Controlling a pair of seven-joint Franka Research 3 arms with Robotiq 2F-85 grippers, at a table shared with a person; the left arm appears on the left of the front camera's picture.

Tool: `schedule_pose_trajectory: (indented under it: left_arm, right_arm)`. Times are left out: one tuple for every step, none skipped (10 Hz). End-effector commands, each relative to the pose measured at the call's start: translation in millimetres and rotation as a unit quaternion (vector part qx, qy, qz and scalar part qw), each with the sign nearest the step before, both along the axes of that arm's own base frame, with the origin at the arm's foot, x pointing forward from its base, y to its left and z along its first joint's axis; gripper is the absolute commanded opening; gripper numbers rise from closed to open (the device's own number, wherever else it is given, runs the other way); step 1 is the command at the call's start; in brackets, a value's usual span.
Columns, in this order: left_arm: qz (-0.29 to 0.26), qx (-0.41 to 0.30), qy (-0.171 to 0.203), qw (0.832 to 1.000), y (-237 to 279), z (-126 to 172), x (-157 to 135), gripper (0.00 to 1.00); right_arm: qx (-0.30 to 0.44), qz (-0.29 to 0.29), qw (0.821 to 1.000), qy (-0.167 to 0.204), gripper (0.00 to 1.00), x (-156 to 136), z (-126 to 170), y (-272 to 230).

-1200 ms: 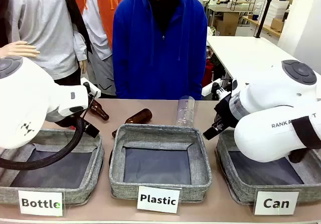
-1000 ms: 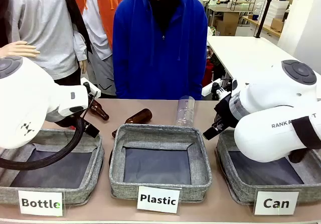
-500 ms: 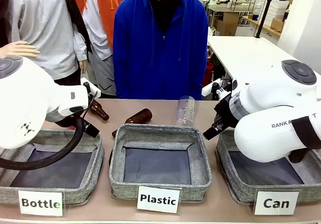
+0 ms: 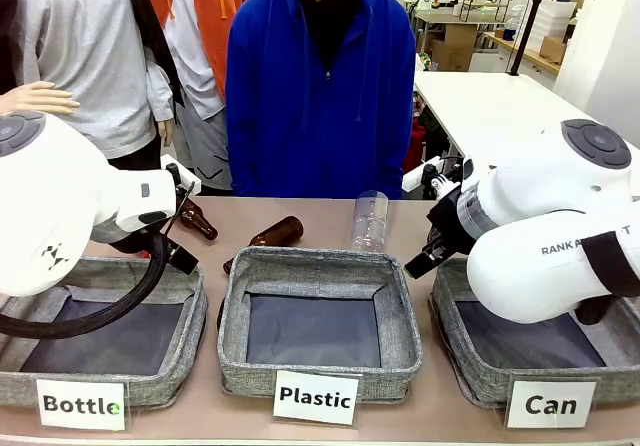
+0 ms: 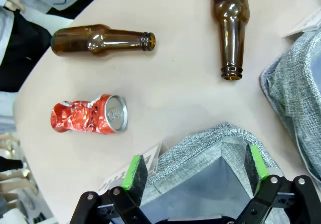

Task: Sort the can waste into the basket.
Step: Pick up the can waste from the table and place it in the right Fabric basket.

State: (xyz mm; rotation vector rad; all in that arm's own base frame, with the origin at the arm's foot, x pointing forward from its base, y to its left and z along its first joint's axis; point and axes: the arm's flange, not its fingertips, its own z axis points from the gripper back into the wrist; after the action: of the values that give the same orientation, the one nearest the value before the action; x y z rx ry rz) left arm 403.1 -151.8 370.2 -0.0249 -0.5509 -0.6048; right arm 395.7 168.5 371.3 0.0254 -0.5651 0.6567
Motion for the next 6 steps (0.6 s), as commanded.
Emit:
schedule_pose_trajectory:
  left_arm:
    - [0.000, 0.000, 0.000, 1.000, 0, 0, 0, 1.00]
    - [0.000, 0.000, 0.000, 1.000, 0, 0, 0, 1.00]
    - [0.000, 0.000, 0.000, 1.000, 0, 0, 0, 1.00]
    - [0.000, -0.017, 0.028, 0.999, -15, 52, -29, 1.00]
    - [0.006, -0.076, 0.038, 0.996, -21, 103, -63, 1.00]
    - [-0.019, -0.130, 0.038, 0.991, -15, 130, -86, 1.00]
  right_arm:
    - [0.000, 0.000, 1.000, 0.000, 1.00, 0, 0, 0]
    - [0.000, 0.000, 1.000, 0.000, 1.00, 0, 0, 0]
    - [-0.011, 0.004, 1.000, 0.005, 1.00, -9, 38, 5]
    - [0.005, -0.035, 0.999, 0.039, 1.00, -22, 85, 9]
    - [0.064, -0.071, 0.993, 0.064, 1.00, -41, 136, 8]
    - [0.152, -0.064, 0.981, 0.105, 1.00, -61, 172, -8]
